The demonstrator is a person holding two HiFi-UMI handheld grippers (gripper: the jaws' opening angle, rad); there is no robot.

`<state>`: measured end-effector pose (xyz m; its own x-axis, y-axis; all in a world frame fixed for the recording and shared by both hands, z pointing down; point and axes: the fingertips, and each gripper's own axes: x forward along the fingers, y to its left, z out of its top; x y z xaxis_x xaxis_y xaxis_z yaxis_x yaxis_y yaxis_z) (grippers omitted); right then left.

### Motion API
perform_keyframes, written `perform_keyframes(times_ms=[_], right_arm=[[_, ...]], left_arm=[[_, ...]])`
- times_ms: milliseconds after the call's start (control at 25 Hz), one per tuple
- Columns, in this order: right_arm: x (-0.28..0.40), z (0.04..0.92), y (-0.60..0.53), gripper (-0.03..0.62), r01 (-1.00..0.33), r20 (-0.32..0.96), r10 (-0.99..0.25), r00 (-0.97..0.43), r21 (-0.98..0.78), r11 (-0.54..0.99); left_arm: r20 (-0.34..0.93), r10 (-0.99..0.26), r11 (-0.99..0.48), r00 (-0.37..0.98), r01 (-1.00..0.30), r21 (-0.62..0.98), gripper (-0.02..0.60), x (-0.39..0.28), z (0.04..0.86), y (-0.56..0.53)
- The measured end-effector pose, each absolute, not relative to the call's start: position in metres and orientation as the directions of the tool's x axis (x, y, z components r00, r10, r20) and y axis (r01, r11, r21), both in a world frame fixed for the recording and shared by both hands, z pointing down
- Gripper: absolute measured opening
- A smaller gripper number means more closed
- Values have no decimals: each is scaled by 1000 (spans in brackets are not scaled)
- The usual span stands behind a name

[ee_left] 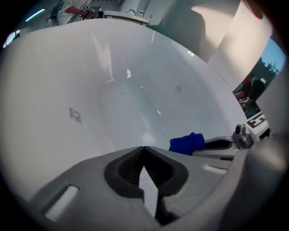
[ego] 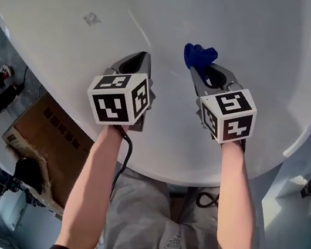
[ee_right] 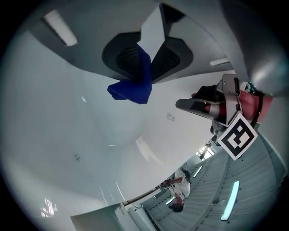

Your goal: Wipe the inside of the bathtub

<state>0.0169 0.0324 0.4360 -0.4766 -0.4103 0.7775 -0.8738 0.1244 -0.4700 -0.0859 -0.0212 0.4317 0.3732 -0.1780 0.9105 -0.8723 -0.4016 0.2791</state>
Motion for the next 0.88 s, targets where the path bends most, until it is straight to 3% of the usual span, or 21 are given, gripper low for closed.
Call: perform_keyframes(times_ms=[880], right_arm=[[-54, 582, 44, 67, -805, 780, -201, -592, -568, 169]], left_arm=[[935, -71, -407, 347, -866, 290, 2, -114, 500, -29]])
